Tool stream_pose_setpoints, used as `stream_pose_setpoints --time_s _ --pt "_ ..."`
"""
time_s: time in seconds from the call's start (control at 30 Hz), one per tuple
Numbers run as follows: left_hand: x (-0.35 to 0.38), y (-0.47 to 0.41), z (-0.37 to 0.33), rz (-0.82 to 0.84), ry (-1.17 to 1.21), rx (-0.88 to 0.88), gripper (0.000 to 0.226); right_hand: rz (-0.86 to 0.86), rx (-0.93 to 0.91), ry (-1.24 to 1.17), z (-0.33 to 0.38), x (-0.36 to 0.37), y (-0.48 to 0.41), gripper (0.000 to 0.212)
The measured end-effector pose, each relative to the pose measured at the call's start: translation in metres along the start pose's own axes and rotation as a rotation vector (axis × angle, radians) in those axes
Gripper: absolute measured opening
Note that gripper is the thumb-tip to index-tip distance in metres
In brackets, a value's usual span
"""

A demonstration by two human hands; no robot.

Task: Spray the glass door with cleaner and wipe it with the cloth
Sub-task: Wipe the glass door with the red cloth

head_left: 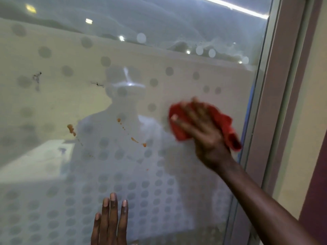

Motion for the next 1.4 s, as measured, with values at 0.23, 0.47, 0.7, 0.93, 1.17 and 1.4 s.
stream_pose_setpoints --time_s 0.23,0.47,0.7,0.93,1.17,1.4 --pt "0.004 0.002 -0.006 -0.027 -0.004 -0.046 0.067 -0.204 0.154 -0.046 0.011 -0.003 -0.064 0.073" --pt "0.002 0.008 -0.006 0.006 -0.001 -0.059 0.064 -0.27 0.216 -0.01 -0.009 -0.018 -0.077 0.068" --pt "0.004 0.008 -0.004 0.026 -0.04 -0.03 0.063 0.067 -0.17 -0.056 0.051 0.023 -0.07 0.065" --pt "0.001 0.017 0.0 0.207 -0.091 -0.018 0.118 -0.267 0.293 -0.058 -0.017 -0.022 -0.054 0.078" --pt "0.007 0.006 0.004 0.344 0.078 0.032 0.182 0.176 -0.152 -0.076 0.054 0.041 0.008 0.065" --pt "0.007 0.005 0.001 0.443 0.209 0.046 0.186 -0.256 0.418 -0.107 0.021 0.018 0.028 0.083"
Point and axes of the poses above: each hand's wrist, its own y-axis away from the middle knuckle, its own x-axis out of the palm, z = x × y, the point moved 4 cm from there along -y, towards the middle knuckle, and after that the axes turned 7 degrees about -y, right-handed, at the moved point
